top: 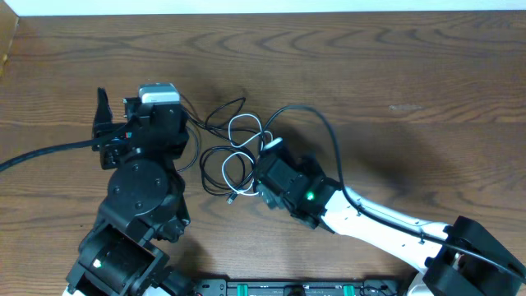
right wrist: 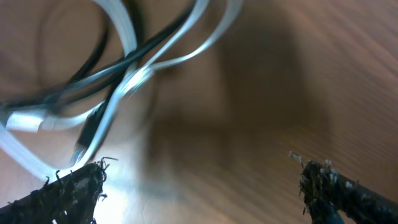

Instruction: Untangle cables

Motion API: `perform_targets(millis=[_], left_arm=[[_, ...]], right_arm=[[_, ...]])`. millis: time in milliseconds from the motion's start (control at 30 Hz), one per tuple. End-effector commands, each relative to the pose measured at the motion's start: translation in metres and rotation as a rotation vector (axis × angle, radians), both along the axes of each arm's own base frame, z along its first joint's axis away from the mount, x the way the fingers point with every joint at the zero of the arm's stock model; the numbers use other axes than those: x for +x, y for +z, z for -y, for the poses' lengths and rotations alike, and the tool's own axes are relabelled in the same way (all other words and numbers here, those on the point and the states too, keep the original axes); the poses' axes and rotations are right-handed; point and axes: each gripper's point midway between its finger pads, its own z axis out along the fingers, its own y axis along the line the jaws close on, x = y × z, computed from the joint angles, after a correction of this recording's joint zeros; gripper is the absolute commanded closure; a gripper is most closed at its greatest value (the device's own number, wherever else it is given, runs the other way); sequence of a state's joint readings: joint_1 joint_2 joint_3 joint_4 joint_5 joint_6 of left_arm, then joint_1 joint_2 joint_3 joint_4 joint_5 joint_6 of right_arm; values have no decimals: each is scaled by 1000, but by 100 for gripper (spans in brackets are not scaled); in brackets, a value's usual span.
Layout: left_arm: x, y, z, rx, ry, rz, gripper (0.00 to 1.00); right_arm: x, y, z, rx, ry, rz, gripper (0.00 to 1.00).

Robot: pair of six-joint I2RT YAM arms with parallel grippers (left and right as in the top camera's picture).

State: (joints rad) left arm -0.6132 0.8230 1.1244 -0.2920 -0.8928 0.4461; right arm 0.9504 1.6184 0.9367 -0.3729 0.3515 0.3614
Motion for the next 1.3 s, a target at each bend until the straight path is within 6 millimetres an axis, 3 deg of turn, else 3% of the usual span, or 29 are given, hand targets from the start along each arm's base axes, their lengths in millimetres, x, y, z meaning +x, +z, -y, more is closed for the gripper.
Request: perform_targets(millis=[0, 133, 267, 433, 533, 633, 733, 800, 900, 1033, 1267], left_arm=[[-2, 2, -3, -58, 18, 11, 29], [6, -11, 2, -17, 20, -44, 28], [12, -17, 6, 2, 20, -70, 28], [13, -19, 7, 5, 20, -75, 27], [13, -19, 7, 5, 20, -74, 27], [13, -19, 7, 4, 20, -74, 27], [13, -19, 7, 4, 20, -74, 27], [13, -19, 7, 4, 20, -74, 27], [13, -19, 7, 5, 20, -74, 27], [13, -19, 7, 5, 20, -74, 27], [13, -19, 7, 5, 20, -74, 27]], right_arm=[[13, 8, -1, 160, -239, 14, 1], [18, 18, -27, 364, -325, -7, 1], [29, 26, -37, 465, -406, 48, 1], [31, 15, -29, 446, -472, 52, 1], [39, 13, -7, 345, -495, 124, 1], [53, 20, 2, 199, -357, 211, 1], [60, 23, -9, 58, -77, 241, 1], [54, 20, -24, -14, 153, 234, 1], [44, 14, -33, -85, 352, 220, 1], [42, 8, -27, -148, 410, 210, 1], [67, 20, -19, -76, 305, 251, 1]])
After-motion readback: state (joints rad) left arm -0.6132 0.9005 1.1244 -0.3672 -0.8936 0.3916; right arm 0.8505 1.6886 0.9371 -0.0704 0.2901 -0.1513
